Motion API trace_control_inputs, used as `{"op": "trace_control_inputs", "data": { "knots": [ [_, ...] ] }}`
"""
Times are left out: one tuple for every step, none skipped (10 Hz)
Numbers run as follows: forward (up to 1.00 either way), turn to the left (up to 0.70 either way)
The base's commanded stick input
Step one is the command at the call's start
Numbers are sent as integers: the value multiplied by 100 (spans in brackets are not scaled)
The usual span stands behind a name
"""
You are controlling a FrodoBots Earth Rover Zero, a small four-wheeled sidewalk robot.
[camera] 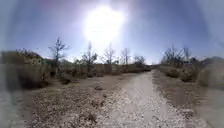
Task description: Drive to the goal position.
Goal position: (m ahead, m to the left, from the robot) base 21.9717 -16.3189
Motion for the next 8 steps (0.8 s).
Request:
{"op": "trace_control_inputs", "data": {
  "knots": [
    [70,-12],
    [70,-12],
    [70,-13],
    [70,-14],
    [70,-17],
    [70,-19],
    [70,-19],
    [70,-20]
  ]
}}
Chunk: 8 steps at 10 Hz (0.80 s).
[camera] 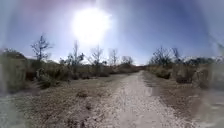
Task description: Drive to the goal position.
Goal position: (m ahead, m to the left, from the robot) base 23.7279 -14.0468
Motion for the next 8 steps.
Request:
{"op": "trace_control_inputs", "data": {
  "knots": [
    [70,-14],
    [70,-6],
    [70,-2],
    [70,0],
    [70,0],
    [70,0],
    [70,0],
    [70,0]
  ]
}}
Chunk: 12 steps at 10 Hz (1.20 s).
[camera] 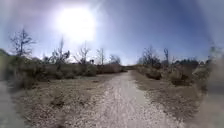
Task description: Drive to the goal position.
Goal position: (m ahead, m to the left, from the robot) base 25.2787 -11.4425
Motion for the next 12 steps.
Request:
{"op": "trace_control_inputs", "data": {
  "knots": [
    [70,0],
    [70,0],
    [70,0],
    [70,0],
    [70,1],
    [70,2],
    [70,1],
    [70,0],
    [70,0],
    [70,0],
    [70,-1],
    [70,-6]
  ]
}}
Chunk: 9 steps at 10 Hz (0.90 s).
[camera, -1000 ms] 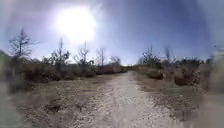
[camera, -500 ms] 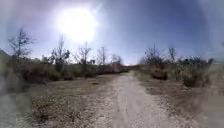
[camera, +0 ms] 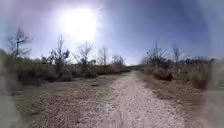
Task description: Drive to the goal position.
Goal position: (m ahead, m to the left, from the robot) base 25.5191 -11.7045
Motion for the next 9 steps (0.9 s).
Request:
{"op": "trace_control_inputs", "data": {
  "knots": [
    [70,-14],
    [70,-16],
    [70,-17],
    [70,-18],
    [70,-18],
    [70,-18],
    [70,-19],
    [70,-19],
    [70,-19]
  ]
}}
